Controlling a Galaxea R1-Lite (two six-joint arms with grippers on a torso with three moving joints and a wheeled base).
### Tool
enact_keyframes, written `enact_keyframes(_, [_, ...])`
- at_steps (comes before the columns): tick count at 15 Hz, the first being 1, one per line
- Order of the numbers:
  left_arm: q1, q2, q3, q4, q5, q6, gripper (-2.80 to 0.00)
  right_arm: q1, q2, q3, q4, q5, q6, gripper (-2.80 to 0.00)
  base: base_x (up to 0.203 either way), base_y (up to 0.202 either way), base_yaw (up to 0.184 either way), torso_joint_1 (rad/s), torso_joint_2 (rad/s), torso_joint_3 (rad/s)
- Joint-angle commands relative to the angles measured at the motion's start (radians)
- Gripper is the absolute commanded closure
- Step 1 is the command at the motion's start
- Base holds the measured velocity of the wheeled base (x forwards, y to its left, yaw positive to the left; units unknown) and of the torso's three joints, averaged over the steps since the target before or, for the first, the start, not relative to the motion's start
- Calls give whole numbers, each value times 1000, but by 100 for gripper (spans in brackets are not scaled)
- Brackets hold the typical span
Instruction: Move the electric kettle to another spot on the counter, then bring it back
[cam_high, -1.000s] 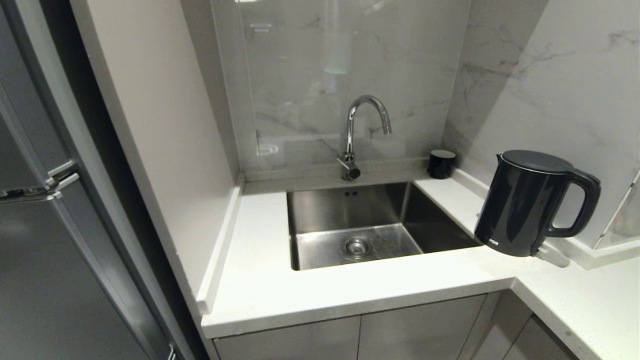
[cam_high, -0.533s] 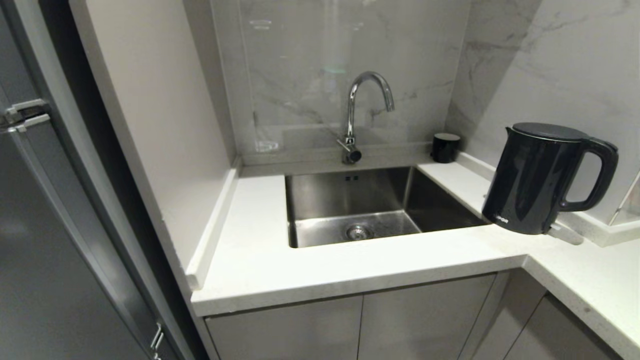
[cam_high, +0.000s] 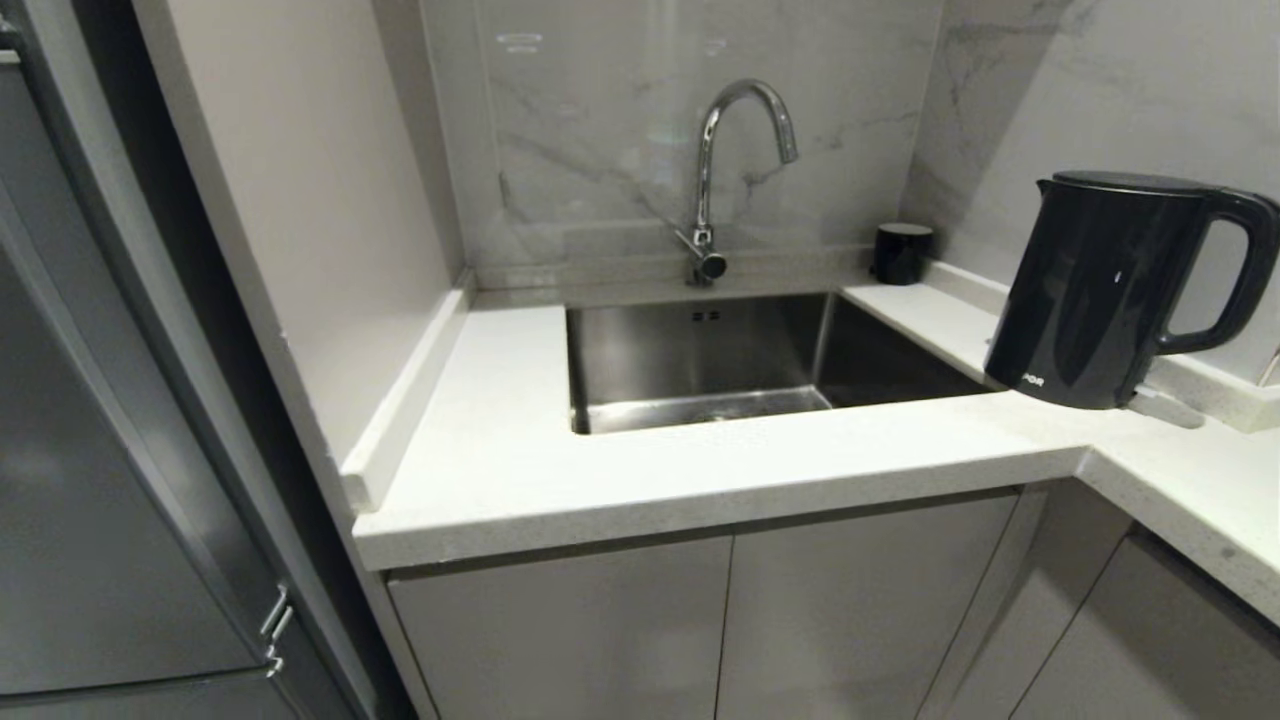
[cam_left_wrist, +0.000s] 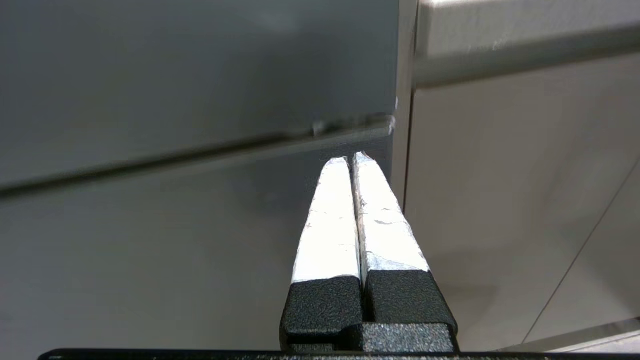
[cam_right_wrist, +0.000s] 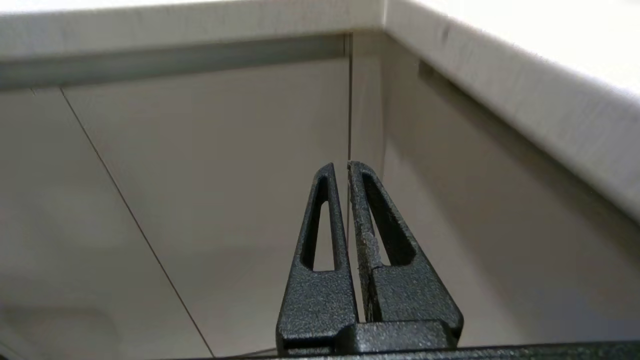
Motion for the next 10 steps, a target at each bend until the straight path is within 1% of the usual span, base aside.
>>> enact_keyframes(1, [0, 2, 0, -1, 0, 0, 0, 0, 0, 0, -1, 0, -1, 0, 0, 0, 0, -34, 361, 308])
enact_keyframes(4, [0, 2, 2, -2, 0, -1, 0, 0, 0, 0, -1, 0, -7, 0, 0, 0, 0, -22, 126, 118])
enact_keyframes(10, [0, 2, 0, -2, 0, -1, 0, 0, 0, -2, 4, 0, -2, 0, 0, 0, 0, 0, 7, 6])
